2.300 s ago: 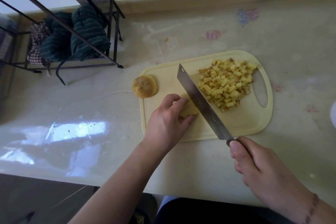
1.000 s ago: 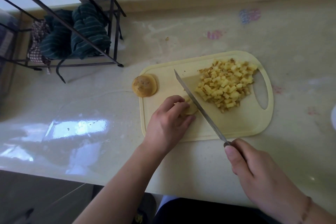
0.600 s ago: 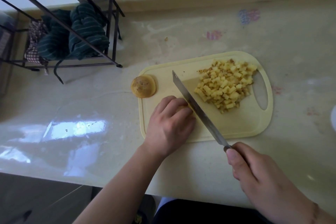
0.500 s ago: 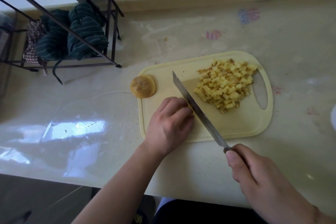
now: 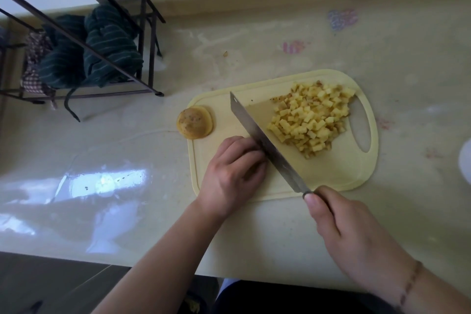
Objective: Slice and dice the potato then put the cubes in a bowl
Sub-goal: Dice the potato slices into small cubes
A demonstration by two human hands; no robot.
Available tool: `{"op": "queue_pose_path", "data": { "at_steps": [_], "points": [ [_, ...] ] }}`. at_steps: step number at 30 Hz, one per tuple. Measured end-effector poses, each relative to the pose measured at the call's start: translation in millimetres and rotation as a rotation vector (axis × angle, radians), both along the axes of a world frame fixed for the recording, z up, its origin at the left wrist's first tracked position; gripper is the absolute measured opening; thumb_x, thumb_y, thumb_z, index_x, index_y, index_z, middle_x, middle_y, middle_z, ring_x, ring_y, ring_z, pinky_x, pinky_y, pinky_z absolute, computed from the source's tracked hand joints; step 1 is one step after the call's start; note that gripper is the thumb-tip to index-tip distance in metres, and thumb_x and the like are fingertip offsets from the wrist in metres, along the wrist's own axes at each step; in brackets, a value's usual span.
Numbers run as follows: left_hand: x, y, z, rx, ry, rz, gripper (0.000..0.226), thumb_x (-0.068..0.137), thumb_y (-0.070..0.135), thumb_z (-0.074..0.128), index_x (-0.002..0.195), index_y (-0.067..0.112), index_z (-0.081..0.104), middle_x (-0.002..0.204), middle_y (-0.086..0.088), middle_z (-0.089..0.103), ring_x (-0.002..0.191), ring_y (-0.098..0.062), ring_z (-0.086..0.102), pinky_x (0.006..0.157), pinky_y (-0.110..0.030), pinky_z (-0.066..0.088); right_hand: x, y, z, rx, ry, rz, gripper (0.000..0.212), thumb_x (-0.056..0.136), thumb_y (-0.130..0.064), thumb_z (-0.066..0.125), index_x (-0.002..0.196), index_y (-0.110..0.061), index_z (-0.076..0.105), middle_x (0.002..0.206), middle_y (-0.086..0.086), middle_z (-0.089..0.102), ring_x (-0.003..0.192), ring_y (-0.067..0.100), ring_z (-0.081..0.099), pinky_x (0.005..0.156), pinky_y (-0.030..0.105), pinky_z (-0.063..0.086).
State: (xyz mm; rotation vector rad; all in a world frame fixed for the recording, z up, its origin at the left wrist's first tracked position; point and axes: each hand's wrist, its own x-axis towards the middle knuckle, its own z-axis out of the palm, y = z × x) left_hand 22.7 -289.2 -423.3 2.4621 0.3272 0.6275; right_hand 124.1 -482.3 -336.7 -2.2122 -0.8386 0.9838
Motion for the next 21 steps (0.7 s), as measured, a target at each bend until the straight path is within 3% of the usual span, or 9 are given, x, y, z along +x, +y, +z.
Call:
{"op": "queue_pose_path", "data": {
  "at_steps": [4,9,13,17,21],
  "points": [
    [-1.2,0.0,0.4,0.021,0.015,0.002,0.008,0.086,0.003,0.081,0.087,-0.002,0.075,0.094,-0.015,0.066,0.089,-0.03,0.062,0.086,-0.032,0.052,8.5,-10.9,2.8,0.011,-0.013,-0.073,0.04,0.082,-0.069,0.021,0.073,-0.037,0.044,0.068,0.0,0.061,0.049,0.014,0.051,0.049,0.031,0.038],
    [-9.4,-0.9,-1.7,0.032,0.024,0.015,0.011,0.087,0.007,0.08,0.089,-0.003,0.076,0.096,-0.017,0.066,0.092,-0.031,0.063,0.09,-0.029,0.05,0.9,-13.7,5.5,0.052,0.017,-0.031,0.043,0.084,-0.068,0.023,0.074,-0.031,0.043,0.058,0.004,0.052,0.045,0.013,0.044,0.047,0.028,0.034],
    [-9.7,-0.4,-1.3,0.031,0.027,0.014,0.011,0.088,0.007,0.078,0.088,-0.003,0.075,0.097,-0.017,0.067,0.094,-0.031,0.063,0.093,-0.028,0.049,-4.2,-14.3,8.4,0.061,0.041,-0.026,0.049,0.082,-0.07,0.023,0.078,-0.025,0.044,0.064,0.013,0.054,0.047,0.016,0.045,0.051,0.032,0.037],
    [-8.9,-0.3,-1.3,0.014,0.018,0.014,0.009,0.087,0.005,0.077,0.088,-0.003,0.074,0.098,-0.016,0.068,0.095,-0.031,0.063,0.095,-0.026,0.048,-7.7,-16.5,6.1,0.031,0.042,-0.012,0.055,0.081,-0.071,0.022,0.076,-0.022,0.046,0.065,0.013,0.055,0.048,0.016,0.047,0.053,0.034,0.039],
    [-7.1,-0.3,-1.5,0.004,0.016,0.006,0.007,0.085,0.001,0.078,0.088,-0.004,0.075,0.099,-0.015,0.07,0.094,-0.032,0.065,0.092,-0.03,0.051,-10.3,-21.6,7.0,0.001,0.039,0.002,0.053,0.08,-0.072,0.02,0.077,-0.026,0.045,0.06,0.004,0.054,0.048,0.013,0.047,0.049,0.027,0.035]
  ]
}}
